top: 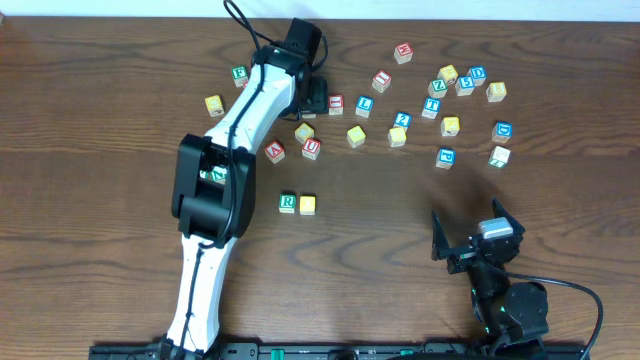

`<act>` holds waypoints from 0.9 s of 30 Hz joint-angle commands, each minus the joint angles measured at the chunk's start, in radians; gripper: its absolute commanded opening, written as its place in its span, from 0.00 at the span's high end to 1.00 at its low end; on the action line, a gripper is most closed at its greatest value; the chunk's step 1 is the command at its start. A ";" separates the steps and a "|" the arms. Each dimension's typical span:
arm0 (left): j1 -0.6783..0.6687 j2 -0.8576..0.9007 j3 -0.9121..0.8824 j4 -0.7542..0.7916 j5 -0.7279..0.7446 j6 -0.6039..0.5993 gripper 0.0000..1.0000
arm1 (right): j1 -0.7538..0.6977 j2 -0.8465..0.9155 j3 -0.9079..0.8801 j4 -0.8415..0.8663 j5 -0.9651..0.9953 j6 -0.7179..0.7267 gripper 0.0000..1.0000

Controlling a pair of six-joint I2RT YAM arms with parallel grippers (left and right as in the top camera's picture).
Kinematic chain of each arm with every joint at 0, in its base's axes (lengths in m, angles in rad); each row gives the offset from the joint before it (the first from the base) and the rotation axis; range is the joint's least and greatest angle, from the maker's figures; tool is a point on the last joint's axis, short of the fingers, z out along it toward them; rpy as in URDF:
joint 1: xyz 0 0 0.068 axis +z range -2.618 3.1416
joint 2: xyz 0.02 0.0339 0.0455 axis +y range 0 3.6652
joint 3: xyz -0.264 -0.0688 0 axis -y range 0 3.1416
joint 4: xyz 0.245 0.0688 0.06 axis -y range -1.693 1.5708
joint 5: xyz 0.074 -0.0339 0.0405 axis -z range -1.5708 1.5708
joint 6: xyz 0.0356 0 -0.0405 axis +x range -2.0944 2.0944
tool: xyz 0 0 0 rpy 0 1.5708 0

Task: Spell out ROBOT
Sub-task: 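Reach the left gripper to the green B block and grasp it, then lift the green B block with the left gripper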

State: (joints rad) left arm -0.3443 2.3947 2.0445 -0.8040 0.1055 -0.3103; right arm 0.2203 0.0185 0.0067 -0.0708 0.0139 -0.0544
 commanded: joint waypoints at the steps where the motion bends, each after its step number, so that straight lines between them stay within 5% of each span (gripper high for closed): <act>1: -0.002 0.049 0.018 -0.001 -0.012 -0.001 0.34 | 0.006 -0.004 -0.001 -0.005 -0.006 0.016 0.01; 15: -0.002 0.055 0.018 0.060 -0.013 0.015 0.38 | 0.006 -0.004 -0.001 -0.005 -0.006 0.016 0.01; 18: -0.002 0.055 0.018 0.047 -0.013 0.025 0.57 | 0.006 -0.004 -0.001 -0.005 -0.006 0.016 0.01; 27: -0.002 0.055 0.018 0.035 -0.047 0.041 0.62 | 0.006 -0.004 -0.001 -0.005 -0.006 0.016 0.01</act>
State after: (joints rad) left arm -0.3443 2.4409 2.0445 -0.7616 0.0750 -0.2871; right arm 0.2203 0.0185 0.0067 -0.0708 0.0139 -0.0544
